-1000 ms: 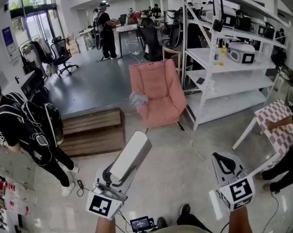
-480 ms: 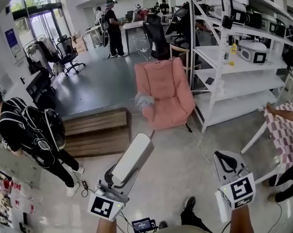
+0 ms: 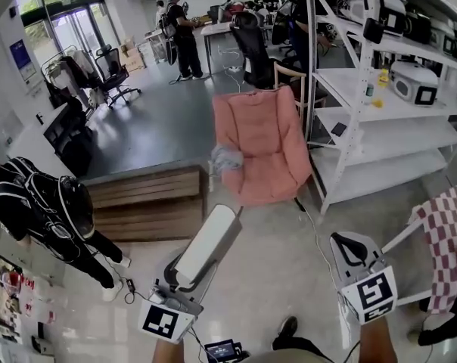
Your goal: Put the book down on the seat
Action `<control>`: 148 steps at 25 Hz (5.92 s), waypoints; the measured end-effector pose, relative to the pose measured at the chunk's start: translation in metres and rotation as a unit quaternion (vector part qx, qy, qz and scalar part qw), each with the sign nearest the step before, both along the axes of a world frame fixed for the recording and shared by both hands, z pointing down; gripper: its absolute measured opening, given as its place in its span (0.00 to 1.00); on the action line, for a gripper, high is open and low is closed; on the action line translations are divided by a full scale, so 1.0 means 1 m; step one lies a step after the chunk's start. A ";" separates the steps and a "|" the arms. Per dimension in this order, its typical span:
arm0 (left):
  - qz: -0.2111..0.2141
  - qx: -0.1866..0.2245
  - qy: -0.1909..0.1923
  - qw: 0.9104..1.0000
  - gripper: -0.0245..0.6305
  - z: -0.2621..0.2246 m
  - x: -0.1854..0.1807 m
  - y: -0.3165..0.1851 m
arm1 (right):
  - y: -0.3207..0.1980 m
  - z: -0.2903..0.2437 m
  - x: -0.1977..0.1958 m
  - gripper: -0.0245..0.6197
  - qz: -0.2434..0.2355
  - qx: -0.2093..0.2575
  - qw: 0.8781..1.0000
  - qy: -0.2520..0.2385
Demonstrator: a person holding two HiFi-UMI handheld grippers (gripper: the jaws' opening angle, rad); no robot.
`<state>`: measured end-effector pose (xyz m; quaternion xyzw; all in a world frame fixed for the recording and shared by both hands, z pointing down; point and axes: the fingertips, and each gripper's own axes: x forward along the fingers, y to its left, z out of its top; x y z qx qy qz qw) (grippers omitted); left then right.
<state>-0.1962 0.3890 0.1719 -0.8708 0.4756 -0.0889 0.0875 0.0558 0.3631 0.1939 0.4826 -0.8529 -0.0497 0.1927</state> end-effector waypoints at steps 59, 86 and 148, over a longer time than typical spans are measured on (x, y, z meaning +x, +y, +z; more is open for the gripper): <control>0.132 -0.011 -0.002 0.991 0.37 0.060 0.029 -0.504 | -0.399 0.042 0.016 0.03 0.150 -0.027 0.988 0.007; 0.069 -0.047 -0.054 0.995 0.37 0.226 0.097 -0.711 | -0.603 0.177 0.093 0.03 0.117 -0.113 0.987 -0.001; 0.168 -0.219 -0.328 0.904 0.44 0.738 0.250 -0.803 | -0.718 0.480 0.188 0.03 0.117 -0.288 0.950 0.002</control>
